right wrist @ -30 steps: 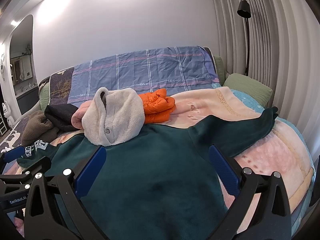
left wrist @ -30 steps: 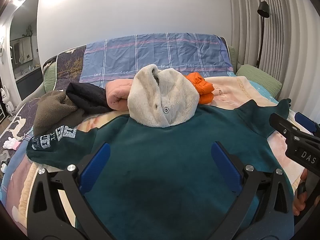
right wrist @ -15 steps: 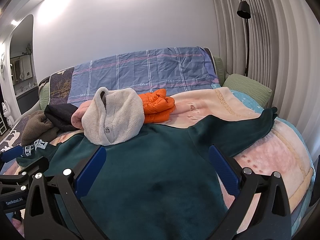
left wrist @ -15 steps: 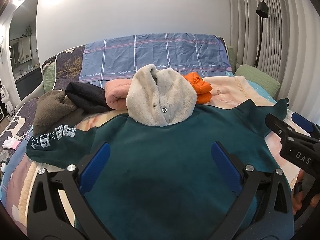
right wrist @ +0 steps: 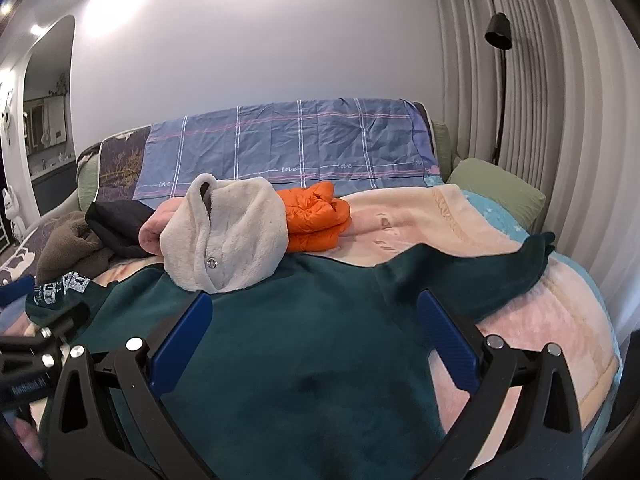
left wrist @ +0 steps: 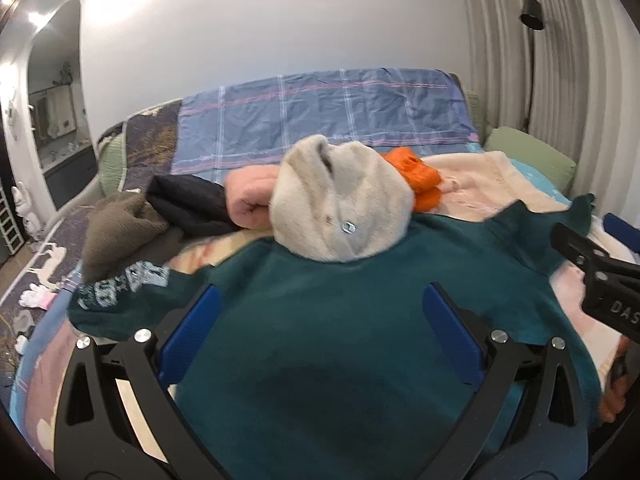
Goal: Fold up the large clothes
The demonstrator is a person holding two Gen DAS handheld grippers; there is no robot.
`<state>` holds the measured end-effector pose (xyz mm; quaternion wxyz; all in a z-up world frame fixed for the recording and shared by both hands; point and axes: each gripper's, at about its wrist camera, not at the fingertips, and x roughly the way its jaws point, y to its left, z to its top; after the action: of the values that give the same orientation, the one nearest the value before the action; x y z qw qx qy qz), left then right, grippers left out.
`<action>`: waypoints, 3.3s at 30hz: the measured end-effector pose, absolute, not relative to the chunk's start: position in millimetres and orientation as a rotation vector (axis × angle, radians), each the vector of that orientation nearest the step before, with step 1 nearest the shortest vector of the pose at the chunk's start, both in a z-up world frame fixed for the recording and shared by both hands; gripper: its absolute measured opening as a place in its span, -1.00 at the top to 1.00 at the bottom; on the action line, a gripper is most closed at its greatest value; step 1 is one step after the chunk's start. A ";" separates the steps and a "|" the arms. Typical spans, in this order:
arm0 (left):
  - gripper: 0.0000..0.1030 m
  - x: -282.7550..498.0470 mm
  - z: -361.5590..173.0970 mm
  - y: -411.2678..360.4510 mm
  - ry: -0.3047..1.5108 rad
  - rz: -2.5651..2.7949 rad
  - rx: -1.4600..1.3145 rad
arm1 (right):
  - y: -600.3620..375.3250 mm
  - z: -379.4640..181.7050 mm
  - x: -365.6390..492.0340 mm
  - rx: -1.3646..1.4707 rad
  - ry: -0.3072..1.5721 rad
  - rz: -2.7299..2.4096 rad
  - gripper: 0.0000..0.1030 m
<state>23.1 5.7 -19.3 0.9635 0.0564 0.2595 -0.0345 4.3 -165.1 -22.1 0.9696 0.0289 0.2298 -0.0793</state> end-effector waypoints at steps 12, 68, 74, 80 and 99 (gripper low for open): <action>-0.90 147.9 54.1 35.8 0.499 -0.133 0.130 | -183.7 25.2 174.4 -0.016 0.640 0.042 -0.97; -0.25 130.3 -41.0 84.1 0.583 -0.625 0.098 | -216.0 -41.1 80.9 0.123 0.725 0.483 0.45; -0.28 121.6 -72.3 86.9 0.636 -0.556 0.147 | -186.3 -61.8 77.0 0.051 0.783 0.449 0.27; -0.40 97.7 -106.3 107.6 0.747 -0.553 0.074 | -173.2 -99.8 78.5 0.038 0.920 0.436 0.15; 0.56 208.0 -174.4 151.4 0.862 -0.189 -0.027 | -239.8 -174.5 174.4 0.288 0.945 0.143 0.88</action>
<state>208.0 151.4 -174.4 0.9042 -0.0132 0.4171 -0.0913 174.4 -239.8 -174.5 0.8780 0.1382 0.4531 0.0686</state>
